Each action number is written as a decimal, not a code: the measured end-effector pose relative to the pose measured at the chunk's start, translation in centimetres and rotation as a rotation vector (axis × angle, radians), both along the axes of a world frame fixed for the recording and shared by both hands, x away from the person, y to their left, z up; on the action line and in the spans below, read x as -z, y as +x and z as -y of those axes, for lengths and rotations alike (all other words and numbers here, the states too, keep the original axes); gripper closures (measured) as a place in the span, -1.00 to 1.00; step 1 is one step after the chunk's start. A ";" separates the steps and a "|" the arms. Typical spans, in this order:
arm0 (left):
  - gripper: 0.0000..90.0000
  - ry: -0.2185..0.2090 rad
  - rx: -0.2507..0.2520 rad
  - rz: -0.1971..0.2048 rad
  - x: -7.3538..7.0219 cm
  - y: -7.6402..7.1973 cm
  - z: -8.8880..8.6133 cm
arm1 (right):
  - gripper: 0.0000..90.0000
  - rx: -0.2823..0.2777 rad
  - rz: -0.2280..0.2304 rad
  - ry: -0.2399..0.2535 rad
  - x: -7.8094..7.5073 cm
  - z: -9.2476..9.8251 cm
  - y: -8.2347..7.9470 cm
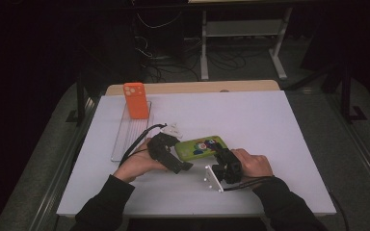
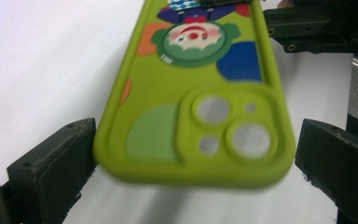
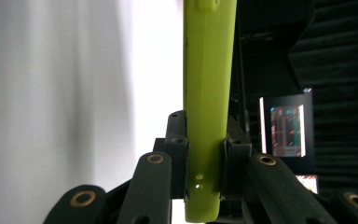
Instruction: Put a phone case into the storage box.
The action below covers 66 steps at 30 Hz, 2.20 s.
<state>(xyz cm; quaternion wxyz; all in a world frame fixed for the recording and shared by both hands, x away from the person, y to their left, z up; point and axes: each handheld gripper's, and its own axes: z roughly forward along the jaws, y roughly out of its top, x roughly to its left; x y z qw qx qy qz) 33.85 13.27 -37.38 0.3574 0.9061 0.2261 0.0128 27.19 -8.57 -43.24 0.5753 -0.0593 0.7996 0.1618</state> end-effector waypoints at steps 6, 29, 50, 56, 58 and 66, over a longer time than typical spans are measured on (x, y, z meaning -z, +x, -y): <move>-1.00 0.010 -0.015 0.031 0.0 0.4 -0.8 | 0.68 0.052 -0.094 0.107 -0.2 0.8 0.7; -1.00 -0.025 -0.105 0.072 0.1 0.8 -1.6 | 0.68 0.162 -0.467 0.524 -1.2 2.8 2.9; -1.00 -0.165 -0.220 0.080 -0.3 1.2 -1.5 | 0.68 0.216 -0.876 1.022 -1.5 4.6 4.7; -1.00 -0.254 -0.255 0.083 -0.7 1.7 -0.7 | 0.68 0.205 -0.936 1.109 -1.5 4.2 4.7; -1.00 -0.280 -0.263 0.079 -0.7 2.0 -0.5 | 0.68 0.204 -0.941 1.123 -1.5 3.9 4.6; -1.00 -0.355 -0.266 0.049 -0.8 3.1 1.2 | 0.68 0.176 -0.938 1.123 -1.8 2.6 4.5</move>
